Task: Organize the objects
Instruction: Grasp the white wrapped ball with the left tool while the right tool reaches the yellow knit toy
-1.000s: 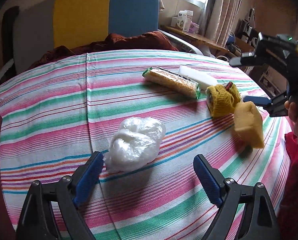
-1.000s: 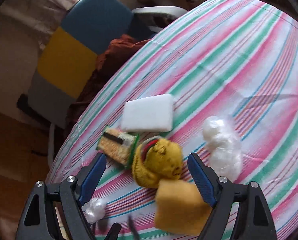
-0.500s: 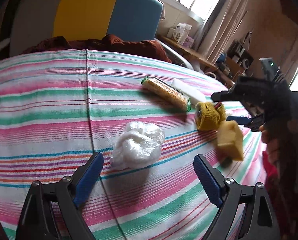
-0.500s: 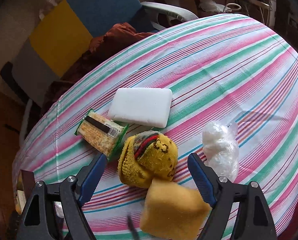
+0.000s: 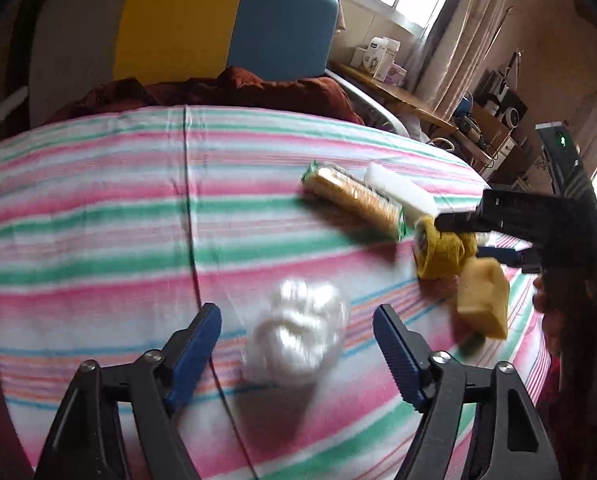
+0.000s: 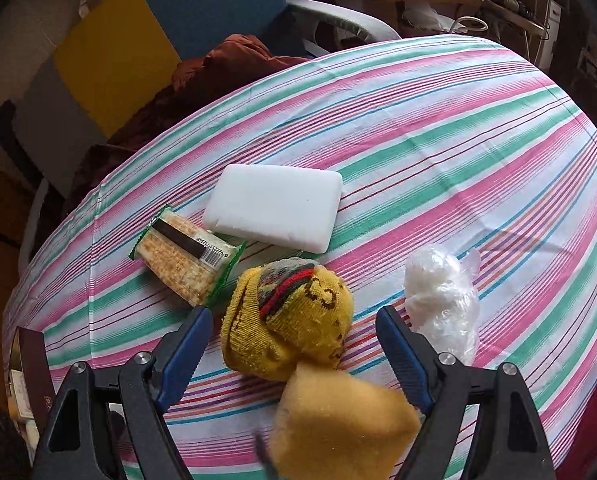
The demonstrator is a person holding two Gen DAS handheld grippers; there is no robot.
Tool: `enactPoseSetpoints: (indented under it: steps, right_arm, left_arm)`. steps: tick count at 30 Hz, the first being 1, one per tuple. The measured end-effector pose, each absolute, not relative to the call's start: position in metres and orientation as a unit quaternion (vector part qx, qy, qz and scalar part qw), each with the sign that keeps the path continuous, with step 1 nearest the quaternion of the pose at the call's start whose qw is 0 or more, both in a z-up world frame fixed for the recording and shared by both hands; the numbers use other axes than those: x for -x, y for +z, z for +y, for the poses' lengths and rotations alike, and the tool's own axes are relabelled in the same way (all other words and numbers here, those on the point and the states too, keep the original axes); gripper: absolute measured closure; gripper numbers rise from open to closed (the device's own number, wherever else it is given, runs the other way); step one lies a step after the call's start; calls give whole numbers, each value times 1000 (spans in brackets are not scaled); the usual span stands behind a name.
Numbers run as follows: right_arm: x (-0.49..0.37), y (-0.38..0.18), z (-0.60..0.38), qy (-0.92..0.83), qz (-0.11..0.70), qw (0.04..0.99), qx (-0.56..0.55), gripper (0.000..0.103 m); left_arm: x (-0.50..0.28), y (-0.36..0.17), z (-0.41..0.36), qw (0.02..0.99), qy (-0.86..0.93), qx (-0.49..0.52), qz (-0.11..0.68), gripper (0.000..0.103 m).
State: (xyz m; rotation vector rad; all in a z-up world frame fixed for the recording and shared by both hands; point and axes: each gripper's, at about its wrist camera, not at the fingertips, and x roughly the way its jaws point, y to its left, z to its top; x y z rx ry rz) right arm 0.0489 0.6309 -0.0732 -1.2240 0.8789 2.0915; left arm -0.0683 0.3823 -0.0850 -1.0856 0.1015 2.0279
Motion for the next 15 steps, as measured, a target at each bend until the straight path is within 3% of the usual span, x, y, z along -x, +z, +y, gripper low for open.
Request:
enactPoseSetpoints:
  steps: [3,4,5,7,9,15]
  right_arm:
    - [-48,-74,631,779,327,279,457,17]
    - [-48,-74,631,778,326,280,458,17]
    - [-48,-75,632,777,327,281,458,17]
    - [-49,-76,633,775,327,285,460,17]
    - [-48,-76,632,774,324,287,462,18]
    - [-37,-83,626,776,302,268,484,38]
  left_arm:
    - [70,-77,394,406,812,411,87,26]
    - [71,-79,399,404,809,413,108,34]
    - [73,-83,403,403,804,421,121,49]
    - [75,-96,409,391,795,440,144,64]
    - [68,-98,407,392,805,418,156,64]
    - [64,-102,403,386,813,408,152,65]
